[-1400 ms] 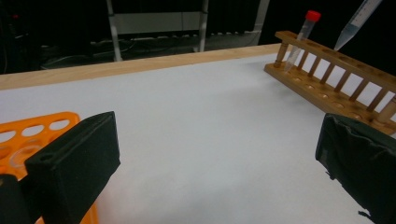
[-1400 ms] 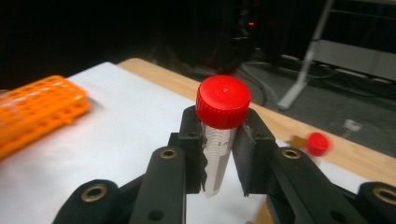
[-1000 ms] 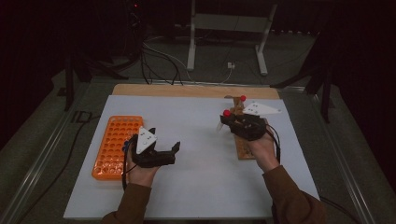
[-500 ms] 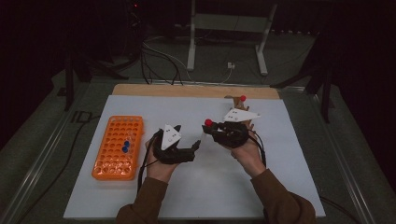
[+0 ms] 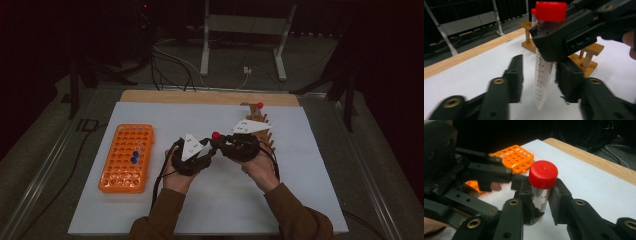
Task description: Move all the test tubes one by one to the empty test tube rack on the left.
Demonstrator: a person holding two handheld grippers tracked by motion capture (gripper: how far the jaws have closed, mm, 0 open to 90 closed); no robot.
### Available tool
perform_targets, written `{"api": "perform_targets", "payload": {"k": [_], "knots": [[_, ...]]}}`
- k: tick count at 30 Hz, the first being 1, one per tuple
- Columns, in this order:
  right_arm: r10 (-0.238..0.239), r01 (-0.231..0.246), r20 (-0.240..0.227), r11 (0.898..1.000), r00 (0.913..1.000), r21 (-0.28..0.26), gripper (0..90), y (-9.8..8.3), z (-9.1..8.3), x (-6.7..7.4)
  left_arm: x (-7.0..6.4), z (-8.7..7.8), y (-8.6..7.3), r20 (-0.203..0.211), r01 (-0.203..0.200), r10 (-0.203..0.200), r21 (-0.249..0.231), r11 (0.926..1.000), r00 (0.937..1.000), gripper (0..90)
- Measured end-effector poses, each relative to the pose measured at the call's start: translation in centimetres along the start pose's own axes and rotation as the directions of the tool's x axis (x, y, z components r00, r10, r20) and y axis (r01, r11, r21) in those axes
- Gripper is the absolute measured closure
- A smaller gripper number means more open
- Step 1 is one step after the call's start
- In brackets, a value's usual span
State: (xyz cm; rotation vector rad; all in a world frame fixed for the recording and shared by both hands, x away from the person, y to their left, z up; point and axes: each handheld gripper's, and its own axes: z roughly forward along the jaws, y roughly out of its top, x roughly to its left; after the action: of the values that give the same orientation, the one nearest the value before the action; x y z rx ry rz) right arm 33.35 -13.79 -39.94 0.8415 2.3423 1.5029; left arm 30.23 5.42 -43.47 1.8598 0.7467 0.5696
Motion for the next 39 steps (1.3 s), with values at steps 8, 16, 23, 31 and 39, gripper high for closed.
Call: {"api": "perform_targets", "payload": {"k": [8,16,23,31,39], "knots": [[0.010,-0.011,-0.037,1.000,0.9993,-0.014,61.2,0.0,-0.2,-0.3,0.2,-0.3,-0.3,-0.001,-0.001,0.001,-0.008,1.0000,1.0000,75.4],[0.010,-0.009,0.017,0.999,0.9998,-0.035,20.6,-0.4,-1.4,-1.2,1.3,-1.6,-1.1,-0.036,0.044,-0.044,-0.002,0.9990,0.9984,75.6],[0.036,-0.033,0.085,0.999,0.9957,-0.042,3.9,-1.7,-2.3,-2.4,2.5,-3.8,-1.9,-0.063,0.073,-0.073,-0.008,0.9973,0.9953,75.6],[0.022,-0.014,0.156,0.999,0.9876,-0.050,0.1,-2.4,-3.1,-2.9,3.9,-6.0,-3.0,-0.094,0.100,-0.101,-0.015,0.9949,0.9905,75.6],[0.037,-0.028,0.192,0.998,0.9807,-0.048,0.1,-3.5,-3.7,-3.6,4.7,-8.0,-3.9,-0.117,0.117,-0.117,-0.013,0.9931,0.9862,75.6]]}}
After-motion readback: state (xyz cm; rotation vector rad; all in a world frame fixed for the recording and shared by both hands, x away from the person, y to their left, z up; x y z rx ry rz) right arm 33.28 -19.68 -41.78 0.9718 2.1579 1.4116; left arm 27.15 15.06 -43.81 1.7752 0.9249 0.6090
